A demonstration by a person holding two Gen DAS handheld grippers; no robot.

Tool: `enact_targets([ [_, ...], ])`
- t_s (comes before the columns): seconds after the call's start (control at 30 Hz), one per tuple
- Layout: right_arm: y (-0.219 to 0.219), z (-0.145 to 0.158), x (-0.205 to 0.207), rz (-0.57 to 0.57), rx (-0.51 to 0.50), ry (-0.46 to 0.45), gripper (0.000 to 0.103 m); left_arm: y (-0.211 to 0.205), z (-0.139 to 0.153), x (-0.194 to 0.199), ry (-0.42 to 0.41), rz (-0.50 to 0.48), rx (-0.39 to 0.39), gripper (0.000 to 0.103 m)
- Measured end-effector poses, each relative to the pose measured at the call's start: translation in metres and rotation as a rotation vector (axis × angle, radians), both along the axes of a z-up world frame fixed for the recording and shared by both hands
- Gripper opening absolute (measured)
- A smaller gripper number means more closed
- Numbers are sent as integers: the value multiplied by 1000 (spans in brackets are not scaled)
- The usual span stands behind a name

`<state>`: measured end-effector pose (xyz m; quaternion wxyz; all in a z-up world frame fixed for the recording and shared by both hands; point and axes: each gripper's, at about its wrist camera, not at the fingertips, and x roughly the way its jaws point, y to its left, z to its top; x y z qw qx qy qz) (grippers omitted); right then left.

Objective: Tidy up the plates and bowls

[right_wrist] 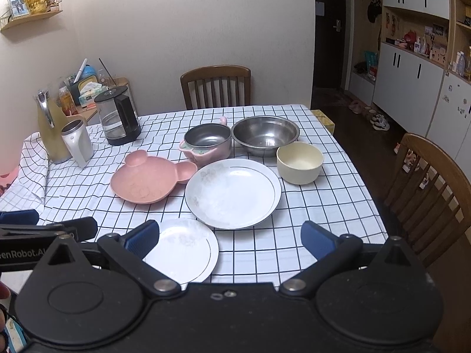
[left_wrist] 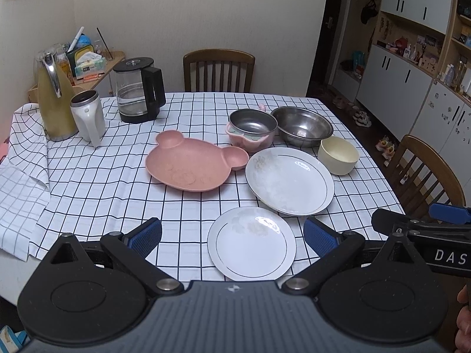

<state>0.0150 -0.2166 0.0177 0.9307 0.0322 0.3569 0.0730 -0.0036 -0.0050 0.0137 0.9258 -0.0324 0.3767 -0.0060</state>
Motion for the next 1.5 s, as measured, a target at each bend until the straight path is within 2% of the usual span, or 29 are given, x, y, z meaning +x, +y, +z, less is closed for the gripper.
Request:
enact_targets([
  [0.67, 7, 2, -4, 9, 3, -13, 103, 5, 4, -1, -17, -5, 4, 103],
  [1.5, 2, 1, 19, 45, 26, -33, 103, 2, 6, 16, -41, 33, 22, 103],
])
